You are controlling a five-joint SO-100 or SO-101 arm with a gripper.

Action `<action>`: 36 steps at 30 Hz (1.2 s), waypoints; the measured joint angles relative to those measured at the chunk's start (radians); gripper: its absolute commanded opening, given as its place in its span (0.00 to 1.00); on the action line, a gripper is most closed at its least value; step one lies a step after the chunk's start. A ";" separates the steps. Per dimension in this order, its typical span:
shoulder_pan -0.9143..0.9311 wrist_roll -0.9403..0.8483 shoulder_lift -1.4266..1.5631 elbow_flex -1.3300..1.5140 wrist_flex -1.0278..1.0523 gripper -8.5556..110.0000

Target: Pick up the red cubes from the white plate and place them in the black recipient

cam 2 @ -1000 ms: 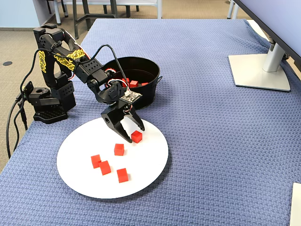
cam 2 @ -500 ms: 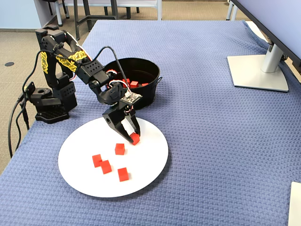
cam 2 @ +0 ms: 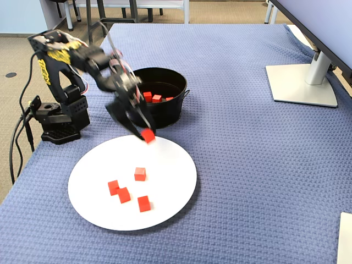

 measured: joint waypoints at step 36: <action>-0.272 0.526 0.023 -0.445 0.531 0.36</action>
